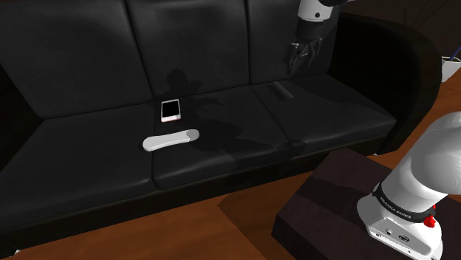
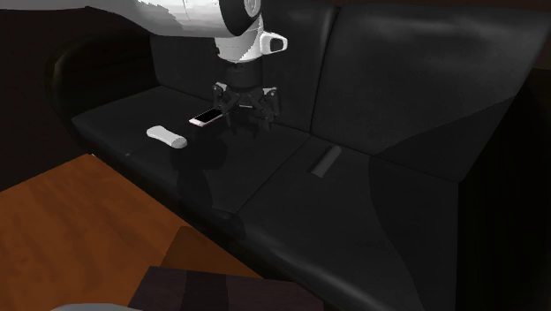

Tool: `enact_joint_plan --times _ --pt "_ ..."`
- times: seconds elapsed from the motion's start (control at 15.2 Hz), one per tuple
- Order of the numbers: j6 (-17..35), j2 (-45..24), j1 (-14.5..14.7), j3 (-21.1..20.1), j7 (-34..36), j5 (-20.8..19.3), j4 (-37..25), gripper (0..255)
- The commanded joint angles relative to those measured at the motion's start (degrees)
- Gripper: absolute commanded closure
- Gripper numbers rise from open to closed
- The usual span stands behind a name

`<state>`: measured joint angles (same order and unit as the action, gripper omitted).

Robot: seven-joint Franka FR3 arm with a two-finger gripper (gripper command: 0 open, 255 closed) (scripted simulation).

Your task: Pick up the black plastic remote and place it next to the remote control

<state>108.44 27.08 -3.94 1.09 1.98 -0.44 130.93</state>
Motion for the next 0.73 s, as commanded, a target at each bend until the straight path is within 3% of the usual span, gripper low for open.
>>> enact_joint_plan --times 0.0,0.66 --pt "2.05 -4.14 -0.85 1.05 0.21 0.14 -1.73 0" --pt "9.17 -23.25 -4.61 6.27 -0.04 3.11 -11.48 0"
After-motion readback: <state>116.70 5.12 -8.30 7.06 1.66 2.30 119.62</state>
